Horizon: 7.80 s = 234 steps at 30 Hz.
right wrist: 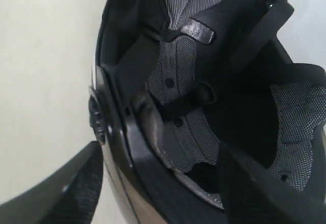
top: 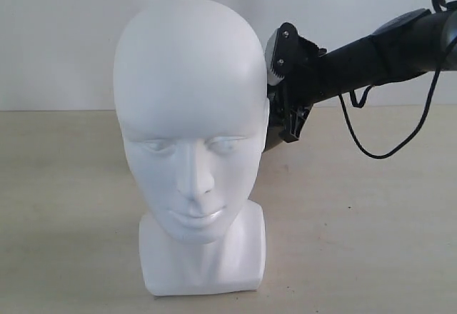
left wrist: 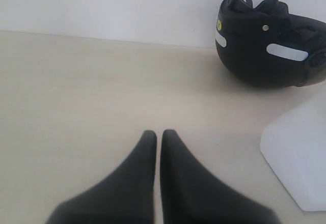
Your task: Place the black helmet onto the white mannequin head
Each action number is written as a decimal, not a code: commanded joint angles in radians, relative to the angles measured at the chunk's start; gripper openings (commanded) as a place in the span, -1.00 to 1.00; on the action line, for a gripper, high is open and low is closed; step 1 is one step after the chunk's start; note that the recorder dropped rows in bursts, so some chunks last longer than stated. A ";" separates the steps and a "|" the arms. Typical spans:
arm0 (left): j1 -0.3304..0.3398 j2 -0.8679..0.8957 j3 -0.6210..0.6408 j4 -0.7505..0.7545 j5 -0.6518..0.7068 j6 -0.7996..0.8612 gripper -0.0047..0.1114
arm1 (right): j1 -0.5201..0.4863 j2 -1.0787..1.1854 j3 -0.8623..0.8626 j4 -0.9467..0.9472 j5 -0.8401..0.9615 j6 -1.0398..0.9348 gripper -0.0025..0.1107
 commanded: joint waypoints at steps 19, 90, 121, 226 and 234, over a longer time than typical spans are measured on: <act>0.003 -0.004 0.004 0.002 -0.001 0.004 -0.84 | 0.060 0.059 -0.031 -0.126 -0.167 -0.006 0.14; 0.003 -0.004 0.004 0.002 -0.001 0.004 -0.84 | 0.068 -0.204 -0.077 -1.000 0.378 1.508 -0.96; 0.003 -0.004 0.004 0.002 -0.001 0.004 -0.84 | 0.218 -0.468 0.388 -1.040 0.303 1.932 -0.96; 0.003 -0.004 0.004 0.002 -0.001 0.004 -0.84 | 0.315 -0.341 0.515 -1.102 -0.155 2.357 0.42; 0.003 -0.004 0.004 0.002 -0.001 0.004 -0.84 | 0.315 -0.338 0.515 -1.151 -0.189 2.391 0.07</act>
